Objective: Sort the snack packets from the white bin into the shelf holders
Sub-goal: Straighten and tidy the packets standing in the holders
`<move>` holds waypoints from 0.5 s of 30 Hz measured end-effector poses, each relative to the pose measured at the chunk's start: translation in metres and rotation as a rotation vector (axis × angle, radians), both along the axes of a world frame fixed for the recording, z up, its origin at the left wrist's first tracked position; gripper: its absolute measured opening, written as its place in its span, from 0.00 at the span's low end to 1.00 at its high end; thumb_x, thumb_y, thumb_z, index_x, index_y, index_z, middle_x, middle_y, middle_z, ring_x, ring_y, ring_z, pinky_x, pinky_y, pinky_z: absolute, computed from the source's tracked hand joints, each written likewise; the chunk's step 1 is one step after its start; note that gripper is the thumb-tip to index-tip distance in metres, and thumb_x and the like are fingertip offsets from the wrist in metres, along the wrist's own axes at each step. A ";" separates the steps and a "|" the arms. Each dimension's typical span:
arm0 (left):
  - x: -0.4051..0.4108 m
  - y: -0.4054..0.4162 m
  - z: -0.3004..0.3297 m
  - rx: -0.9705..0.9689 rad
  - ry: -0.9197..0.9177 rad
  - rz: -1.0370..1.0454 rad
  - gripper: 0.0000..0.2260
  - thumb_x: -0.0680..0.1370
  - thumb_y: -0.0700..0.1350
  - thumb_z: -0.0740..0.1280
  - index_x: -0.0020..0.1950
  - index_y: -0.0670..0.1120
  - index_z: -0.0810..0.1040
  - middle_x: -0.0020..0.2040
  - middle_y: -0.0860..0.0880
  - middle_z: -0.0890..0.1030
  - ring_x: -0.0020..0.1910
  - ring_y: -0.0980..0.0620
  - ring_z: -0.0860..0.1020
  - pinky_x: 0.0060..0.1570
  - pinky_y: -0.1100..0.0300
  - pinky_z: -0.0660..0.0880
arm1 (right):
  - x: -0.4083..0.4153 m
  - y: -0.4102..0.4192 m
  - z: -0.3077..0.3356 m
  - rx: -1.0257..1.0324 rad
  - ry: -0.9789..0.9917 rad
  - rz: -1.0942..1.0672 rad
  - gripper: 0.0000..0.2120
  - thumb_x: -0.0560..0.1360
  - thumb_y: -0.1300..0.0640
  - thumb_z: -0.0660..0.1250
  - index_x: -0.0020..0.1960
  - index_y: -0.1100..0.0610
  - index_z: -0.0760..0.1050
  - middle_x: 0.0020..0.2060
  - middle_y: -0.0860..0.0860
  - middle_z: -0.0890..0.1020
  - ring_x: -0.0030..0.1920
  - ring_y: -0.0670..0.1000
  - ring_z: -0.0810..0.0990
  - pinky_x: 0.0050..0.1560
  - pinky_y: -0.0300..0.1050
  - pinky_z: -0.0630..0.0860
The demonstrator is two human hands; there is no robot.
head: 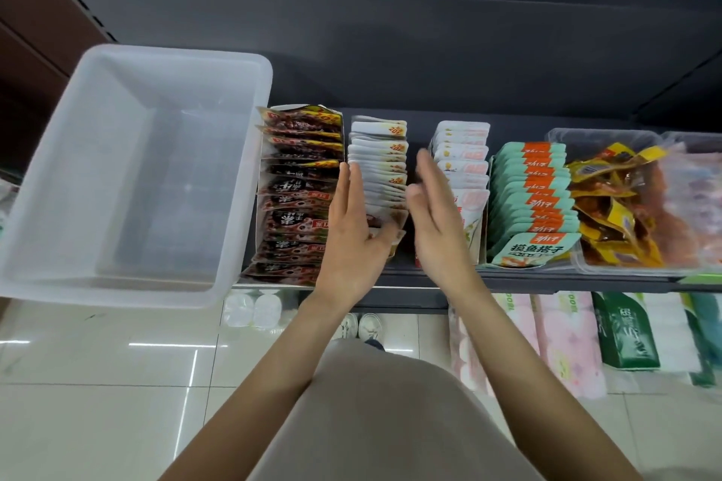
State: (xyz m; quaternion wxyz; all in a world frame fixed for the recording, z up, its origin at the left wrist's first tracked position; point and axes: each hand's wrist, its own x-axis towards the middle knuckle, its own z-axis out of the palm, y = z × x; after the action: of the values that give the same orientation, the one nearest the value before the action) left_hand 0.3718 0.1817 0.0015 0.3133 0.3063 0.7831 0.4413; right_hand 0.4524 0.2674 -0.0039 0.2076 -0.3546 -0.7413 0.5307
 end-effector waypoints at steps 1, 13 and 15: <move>0.000 0.001 0.002 0.001 0.019 -0.026 0.37 0.77 0.44 0.64 0.78 0.49 0.44 0.78 0.54 0.44 0.75 0.62 0.41 0.74 0.59 0.47 | 0.000 0.010 0.004 0.132 -0.012 0.017 0.23 0.82 0.55 0.55 0.76 0.53 0.56 0.75 0.49 0.61 0.74 0.45 0.58 0.75 0.43 0.56; -0.007 -0.007 0.003 -0.080 0.223 -0.136 0.44 0.74 0.45 0.72 0.77 0.46 0.42 0.78 0.51 0.44 0.76 0.55 0.45 0.74 0.57 0.52 | -0.068 0.088 0.043 1.019 -0.618 0.695 0.21 0.77 0.51 0.62 0.68 0.56 0.69 0.62 0.52 0.75 0.60 0.55 0.75 0.55 0.49 0.71; -0.007 -0.007 0.003 -0.080 0.225 -0.132 0.44 0.74 0.45 0.71 0.77 0.46 0.42 0.78 0.51 0.44 0.76 0.54 0.46 0.74 0.58 0.52 | -0.078 0.090 0.045 1.039 -0.683 0.722 0.22 0.76 0.44 0.64 0.65 0.54 0.70 0.59 0.51 0.78 0.56 0.56 0.77 0.51 0.50 0.72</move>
State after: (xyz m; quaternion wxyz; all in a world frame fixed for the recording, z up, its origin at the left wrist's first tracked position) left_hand 0.3645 0.1744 0.0042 0.2639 0.3917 0.8085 0.3511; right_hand 0.3744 0.3577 0.0409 -0.0823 -0.0889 -0.9926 0.0044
